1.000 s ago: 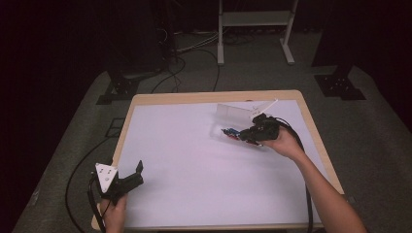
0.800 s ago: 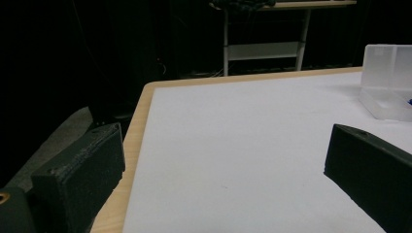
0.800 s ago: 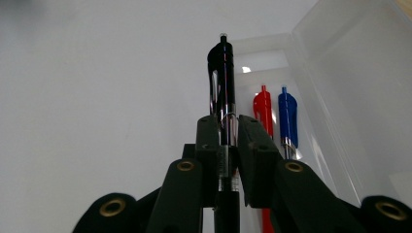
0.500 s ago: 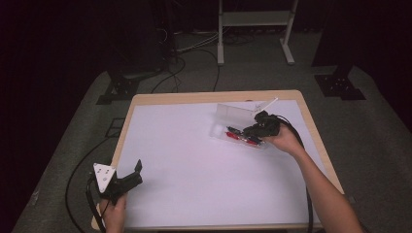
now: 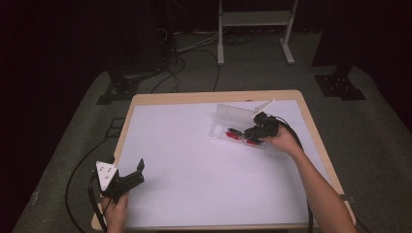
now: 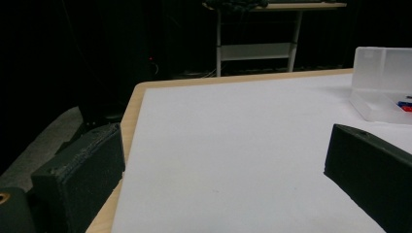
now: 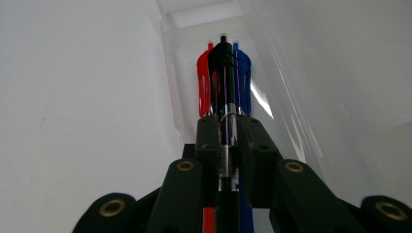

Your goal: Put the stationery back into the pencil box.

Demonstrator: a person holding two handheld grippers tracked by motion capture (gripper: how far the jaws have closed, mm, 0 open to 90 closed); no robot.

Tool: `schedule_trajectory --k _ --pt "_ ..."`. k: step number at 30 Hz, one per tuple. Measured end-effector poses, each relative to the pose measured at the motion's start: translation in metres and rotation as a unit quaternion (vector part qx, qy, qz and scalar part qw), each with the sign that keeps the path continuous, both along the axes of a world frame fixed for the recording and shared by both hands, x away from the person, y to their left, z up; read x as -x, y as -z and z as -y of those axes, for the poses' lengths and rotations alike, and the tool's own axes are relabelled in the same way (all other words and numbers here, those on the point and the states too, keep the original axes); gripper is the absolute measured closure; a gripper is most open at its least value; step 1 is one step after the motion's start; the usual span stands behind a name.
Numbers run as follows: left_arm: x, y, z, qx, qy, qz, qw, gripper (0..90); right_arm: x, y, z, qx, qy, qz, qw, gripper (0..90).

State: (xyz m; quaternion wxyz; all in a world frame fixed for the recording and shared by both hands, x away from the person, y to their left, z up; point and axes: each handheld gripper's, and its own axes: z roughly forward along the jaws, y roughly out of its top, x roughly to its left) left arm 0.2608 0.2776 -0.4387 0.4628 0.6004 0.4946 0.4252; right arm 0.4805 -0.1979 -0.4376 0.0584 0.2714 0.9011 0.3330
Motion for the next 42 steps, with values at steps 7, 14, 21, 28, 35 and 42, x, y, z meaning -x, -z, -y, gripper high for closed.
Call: schedule_trajectory --k 7,14,21,28,35,42 --pt "0.005 0.0 -0.002 -0.002 -0.008 0.0 1.0 0.4 -0.006 0.008 -0.001 -0.002 0.004 -0.004 1.0 74.3" --pt "0.007 0.0 -0.002 -0.002 -0.01 0.0 1.0 0.4 0.001 -0.001 0.005 -0.012 0.007 0.004 0.9999 68.3" --pt "0.007 0.0 0.0 -0.005 -0.007 0.0 1.0 0.4 0.018 -0.014 0.017 -0.031 0.006 0.012 0.9994 65.9" --pt "0.008 0.0 0.001 -0.005 -0.005 -0.001 1.0 0.4 0.032 -0.018 0.031 -0.046 0.01 0.012 0.9988 63.2" --pt "0.007 0.0 0.001 -0.006 -0.007 -0.001 1.0 0.4 0.047 -0.018 0.038 -0.051 0.002 0.015 0.9986 59.0" --pt "0.007 0.0 0.003 -0.009 -0.005 0.001 0.9999 0.4 0.063 -0.019 0.04 -0.062 -0.01 0.016 0.9979 55.3"
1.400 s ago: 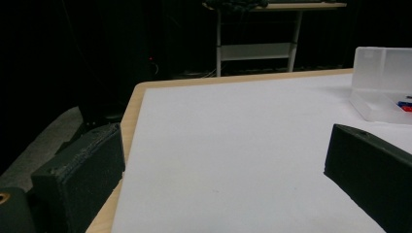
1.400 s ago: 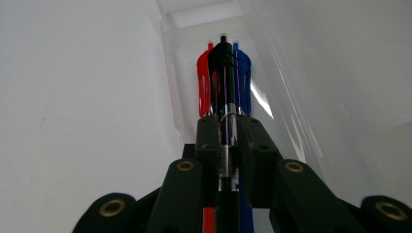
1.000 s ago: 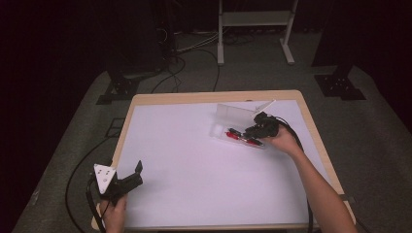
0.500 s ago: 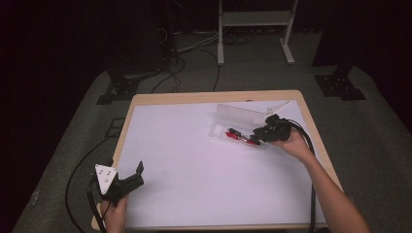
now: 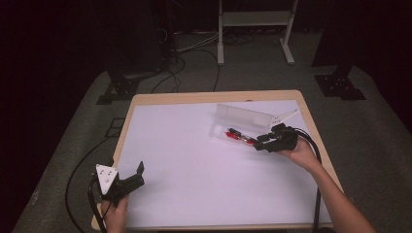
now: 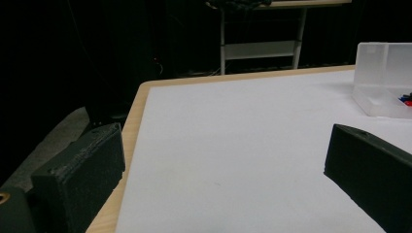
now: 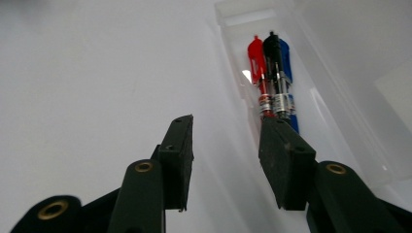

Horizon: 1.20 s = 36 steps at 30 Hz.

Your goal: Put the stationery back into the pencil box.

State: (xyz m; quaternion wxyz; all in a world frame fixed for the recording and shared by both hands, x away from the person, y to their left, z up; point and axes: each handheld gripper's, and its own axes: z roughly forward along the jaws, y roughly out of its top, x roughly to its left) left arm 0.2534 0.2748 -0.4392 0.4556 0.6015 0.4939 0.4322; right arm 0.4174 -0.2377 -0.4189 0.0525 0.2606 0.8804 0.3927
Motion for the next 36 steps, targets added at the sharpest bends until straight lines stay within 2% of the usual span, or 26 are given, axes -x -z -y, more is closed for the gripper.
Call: schedule_trajectory --k 4,13,29,36 --pt "0.0 0.0 0.001 -0.004 0.001 -0.002 1.0 0.4 0.01 0.0 -0.001 -0.003 -0.009 -0.002 1.0 53.2" --pt "0.0 0.0 0.001 -0.004 0.0 -0.003 1.0 0.4 0.02 0.004 0.0 -0.011 -0.017 -0.005 0.9998 52.4" --pt "0.001 -0.001 0.002 -0.007 0.0 -0.002 1.0 0.4 0.037 0.012 0.005 -0.018 -0.02 -0.017 0.9995 50.9" --pt "0.001 -0.001 0.002 -0.007 0.0 -0.001 1.0 0.4 0.044 0.014 0.008 -0.024 -0.021 -0.012 0.9994 50.6"
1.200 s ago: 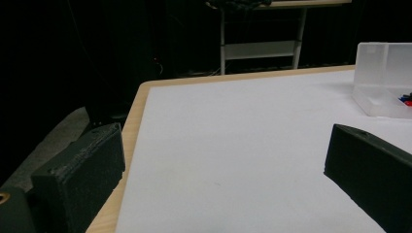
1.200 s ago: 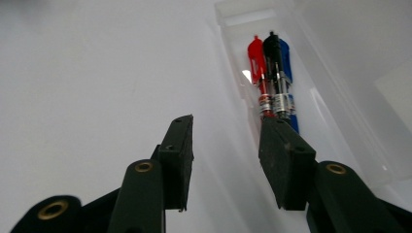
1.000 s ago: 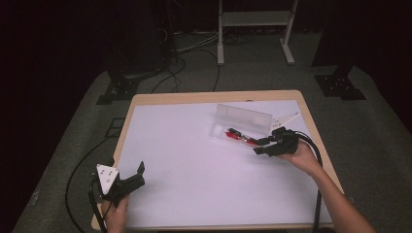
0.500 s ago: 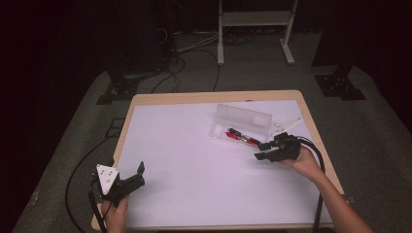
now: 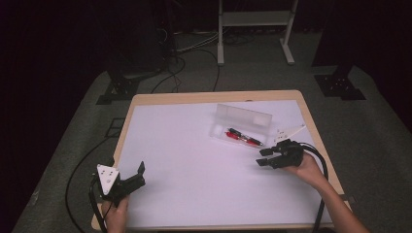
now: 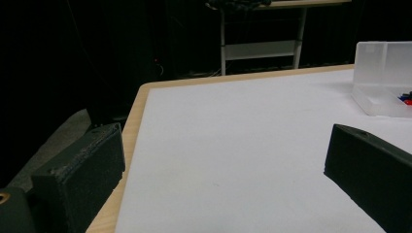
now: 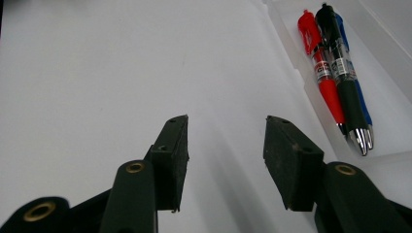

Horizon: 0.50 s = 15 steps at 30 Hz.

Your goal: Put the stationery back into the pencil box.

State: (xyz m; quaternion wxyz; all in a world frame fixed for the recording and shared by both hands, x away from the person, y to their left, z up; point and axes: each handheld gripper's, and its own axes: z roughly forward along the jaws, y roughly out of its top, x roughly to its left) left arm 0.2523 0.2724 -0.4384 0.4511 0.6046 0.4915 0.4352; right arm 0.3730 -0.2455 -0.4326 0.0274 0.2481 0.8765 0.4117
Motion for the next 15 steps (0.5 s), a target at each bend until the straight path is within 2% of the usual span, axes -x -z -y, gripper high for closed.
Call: schedule_trajectory --k 15 --pt "0.0 0.0 0.001 -0.003 0.001 0.0 1.0 0.4 0.02 0.008 0.006 -0.012 0.002 -0.006 0.9999 48.8"
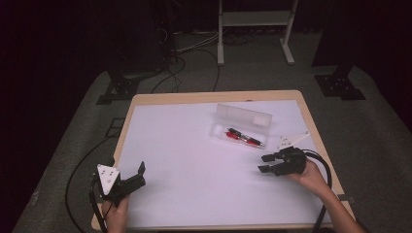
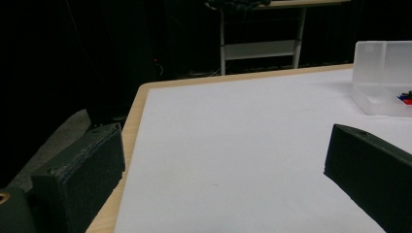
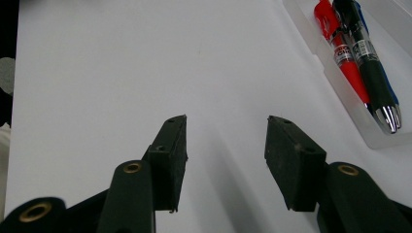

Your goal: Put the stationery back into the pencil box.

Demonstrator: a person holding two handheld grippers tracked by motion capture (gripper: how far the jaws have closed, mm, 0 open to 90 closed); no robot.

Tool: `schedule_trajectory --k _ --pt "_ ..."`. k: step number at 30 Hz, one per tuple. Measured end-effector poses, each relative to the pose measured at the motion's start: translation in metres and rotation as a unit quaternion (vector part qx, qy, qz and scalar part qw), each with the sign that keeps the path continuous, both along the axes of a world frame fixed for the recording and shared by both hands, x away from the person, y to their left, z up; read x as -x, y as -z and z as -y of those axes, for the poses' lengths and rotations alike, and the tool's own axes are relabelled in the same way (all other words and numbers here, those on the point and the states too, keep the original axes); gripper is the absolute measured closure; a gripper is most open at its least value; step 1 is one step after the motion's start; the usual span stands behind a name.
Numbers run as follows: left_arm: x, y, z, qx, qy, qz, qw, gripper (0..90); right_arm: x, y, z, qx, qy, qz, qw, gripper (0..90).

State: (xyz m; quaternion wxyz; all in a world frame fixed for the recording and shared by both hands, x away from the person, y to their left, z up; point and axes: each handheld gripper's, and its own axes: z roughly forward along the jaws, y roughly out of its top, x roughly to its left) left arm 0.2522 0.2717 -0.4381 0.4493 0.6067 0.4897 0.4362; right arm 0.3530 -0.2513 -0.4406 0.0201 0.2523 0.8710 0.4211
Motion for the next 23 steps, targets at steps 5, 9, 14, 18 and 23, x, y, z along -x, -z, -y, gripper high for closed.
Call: schedule_trajectory --k 5,9,14,18,23 --pt "0.0 0.0 0.0 0.0 0.0 0.0 1.0 0.4 0.005 0.003 0.003 -0.004 0.005 0.0 1.0 48.3" --pt "0.0 0.0 0.0 0.002 -0.002 0.002 1.0 0.4 0.011 0.006 0.004 -0.005 0.005 0.002 1.0 48.3" --pt "0.0 0.0 0.0 0.001 -0.001 0.003 1.0 0.4 0.017 0.01 0.005 -0.008 0.004 0.001 1.0 47.9" --pt "0.0 0.0 0.001 -0.001 -0.001 0.001 1.0 0.4 0.023 0.011 0.006 -0.013 0.004 0.002 0.9999 46.9" --pt "0.0 0.0 0.001 -0.002 -0.002 0.004 1.0 0.4 0.028 0.008 0.006 -0.013 0.003 0.01 0.9999 45.0"
